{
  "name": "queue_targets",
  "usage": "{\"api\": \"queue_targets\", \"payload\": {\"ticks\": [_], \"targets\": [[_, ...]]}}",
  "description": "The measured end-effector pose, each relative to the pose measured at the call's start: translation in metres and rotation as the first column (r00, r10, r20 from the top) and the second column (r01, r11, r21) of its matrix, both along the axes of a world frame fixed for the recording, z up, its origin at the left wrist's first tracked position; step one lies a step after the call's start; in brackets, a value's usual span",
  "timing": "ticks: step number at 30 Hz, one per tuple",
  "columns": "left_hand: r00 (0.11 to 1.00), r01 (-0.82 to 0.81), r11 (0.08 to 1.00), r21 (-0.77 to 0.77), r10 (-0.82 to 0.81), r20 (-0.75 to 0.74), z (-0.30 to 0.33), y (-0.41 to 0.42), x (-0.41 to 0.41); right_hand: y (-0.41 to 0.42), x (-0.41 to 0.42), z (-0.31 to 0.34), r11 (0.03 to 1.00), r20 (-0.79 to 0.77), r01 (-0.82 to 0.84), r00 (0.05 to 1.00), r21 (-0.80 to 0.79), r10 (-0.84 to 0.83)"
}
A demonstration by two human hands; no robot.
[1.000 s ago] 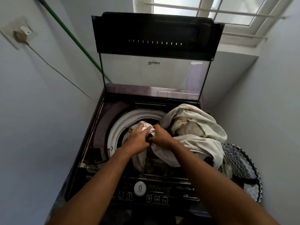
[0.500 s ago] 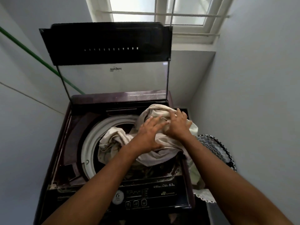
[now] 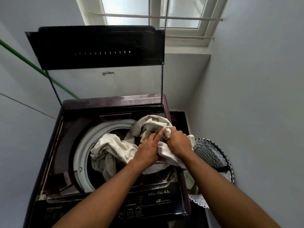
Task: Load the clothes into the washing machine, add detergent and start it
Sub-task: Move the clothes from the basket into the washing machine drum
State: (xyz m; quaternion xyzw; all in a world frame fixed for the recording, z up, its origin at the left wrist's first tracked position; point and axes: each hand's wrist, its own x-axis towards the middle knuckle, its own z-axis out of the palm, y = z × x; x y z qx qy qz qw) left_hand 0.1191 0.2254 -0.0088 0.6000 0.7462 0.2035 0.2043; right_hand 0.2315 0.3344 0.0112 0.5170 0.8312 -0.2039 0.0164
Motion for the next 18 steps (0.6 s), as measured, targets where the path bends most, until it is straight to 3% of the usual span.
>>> {"api": "queue_targets", "payload": {"ticks": [4,8,15,18], "targets": [[0.978,-0.062,0.996,0.064,0.048,0.204,0.012,-0.006,-0.007,-0.009,-0.025,0.030,0.996,0.042,-0.087,0.995,0.020,0.086],[0.913,-0.191,0.974,0.121,0.131,0.386,0.027,-0.022,-0.032,-0.017,-0.062,0.059,0.992,0.014,-0.094,0.995,-0.081,0.095],[0.856,-0.464,0.853,0.238,0.362,0.369,0.047,-0.059,-0.091,-0.047,-0.144,0.079,0.940,-0.203,-0.150,0.975,-0.308,0.089],[0.865,-0.474,0.832,0.290,0.379,0.328,0.036,-0.075,-0.116,-0.068,-0.164,0.064,0.918,-0.279,-0.190,0.956,-0.347,0.093]]}}
